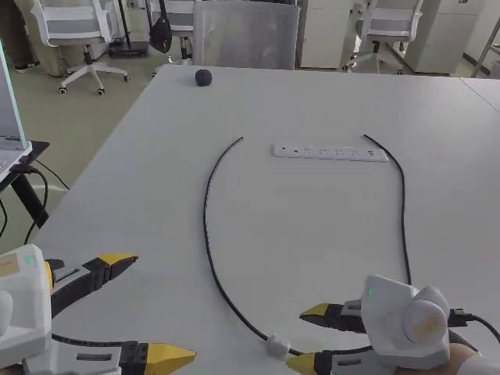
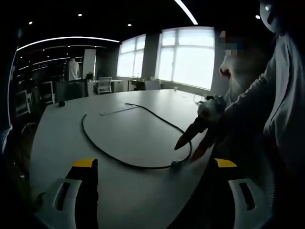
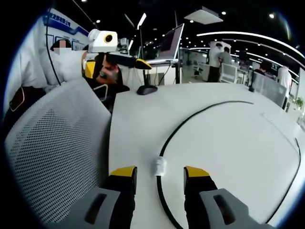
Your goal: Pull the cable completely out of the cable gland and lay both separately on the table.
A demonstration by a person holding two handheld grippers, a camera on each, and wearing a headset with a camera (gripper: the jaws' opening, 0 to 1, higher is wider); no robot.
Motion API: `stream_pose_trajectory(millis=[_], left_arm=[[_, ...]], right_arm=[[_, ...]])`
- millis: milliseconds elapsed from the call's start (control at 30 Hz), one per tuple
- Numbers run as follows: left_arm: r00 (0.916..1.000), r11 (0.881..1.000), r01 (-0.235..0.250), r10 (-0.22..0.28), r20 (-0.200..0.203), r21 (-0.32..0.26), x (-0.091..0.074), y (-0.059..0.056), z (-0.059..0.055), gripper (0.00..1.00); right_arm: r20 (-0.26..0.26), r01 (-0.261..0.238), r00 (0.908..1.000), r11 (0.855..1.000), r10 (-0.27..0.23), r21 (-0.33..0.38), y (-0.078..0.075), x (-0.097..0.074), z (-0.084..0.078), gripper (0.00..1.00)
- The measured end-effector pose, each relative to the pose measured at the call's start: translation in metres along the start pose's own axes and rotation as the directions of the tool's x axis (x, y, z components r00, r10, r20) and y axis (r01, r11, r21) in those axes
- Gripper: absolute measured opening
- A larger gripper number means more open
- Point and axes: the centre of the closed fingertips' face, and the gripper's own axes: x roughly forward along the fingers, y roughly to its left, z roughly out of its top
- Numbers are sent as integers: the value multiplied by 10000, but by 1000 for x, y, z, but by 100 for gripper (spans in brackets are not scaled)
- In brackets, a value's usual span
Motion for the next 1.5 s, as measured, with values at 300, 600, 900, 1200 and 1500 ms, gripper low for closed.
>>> stream_pose_trajectory(millis=[300,600,900,1200,1500], left_arm=[[10000,10000,-85,85,4,-50,-2,2,-1,99],[9999,9999,-126,126,3,-71,-1,3,-1,99],[10000,10000,-98,98,8,-20,0,2,3,99],[9999,9999,-124,124,22,25,0,2,3,99],[10000,9999,-38,37,87,106,2,0,8,99]], right_arm=[[10,-9,10000,9998,9,205,1,16,-3,29],[-132,-18,9999,9998,20,175,3,21,-11,23],[-220,-40,9998,10000,41,42,3,28,-16,18],[-155,74,9998,9996,-78,-266,0,27,-16,10],[3,168,9999,9995,-168,-278,-7,17,-9,9]])
